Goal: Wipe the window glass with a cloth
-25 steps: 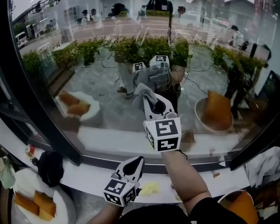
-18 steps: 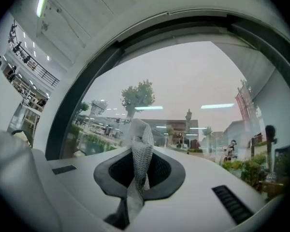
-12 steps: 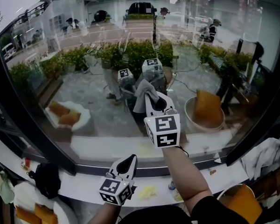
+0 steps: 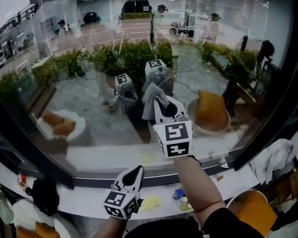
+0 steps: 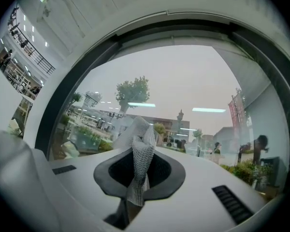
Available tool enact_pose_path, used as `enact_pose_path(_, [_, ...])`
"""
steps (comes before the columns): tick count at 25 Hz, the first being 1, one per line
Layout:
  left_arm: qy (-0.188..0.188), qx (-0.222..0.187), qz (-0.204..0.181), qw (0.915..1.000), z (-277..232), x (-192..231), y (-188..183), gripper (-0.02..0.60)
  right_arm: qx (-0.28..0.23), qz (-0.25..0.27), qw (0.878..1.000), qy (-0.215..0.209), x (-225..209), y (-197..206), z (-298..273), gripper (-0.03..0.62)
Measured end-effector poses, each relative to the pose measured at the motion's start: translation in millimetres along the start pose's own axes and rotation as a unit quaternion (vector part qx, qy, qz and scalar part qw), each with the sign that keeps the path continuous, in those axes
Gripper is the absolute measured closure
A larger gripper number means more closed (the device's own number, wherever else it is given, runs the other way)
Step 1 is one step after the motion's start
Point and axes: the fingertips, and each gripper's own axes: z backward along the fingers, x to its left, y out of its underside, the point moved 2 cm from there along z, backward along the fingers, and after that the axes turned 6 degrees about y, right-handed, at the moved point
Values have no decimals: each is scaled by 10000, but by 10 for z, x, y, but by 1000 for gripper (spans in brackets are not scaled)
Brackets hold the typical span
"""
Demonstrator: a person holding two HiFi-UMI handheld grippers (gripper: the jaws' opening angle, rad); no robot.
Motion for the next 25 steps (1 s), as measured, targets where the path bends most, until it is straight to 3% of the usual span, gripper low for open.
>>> enact_pose_path(25, [519, 269, -167, 9982, -1418, -1571, 210, 574, 216, -196, 9975, 641, -2410, 537, 710, 553])
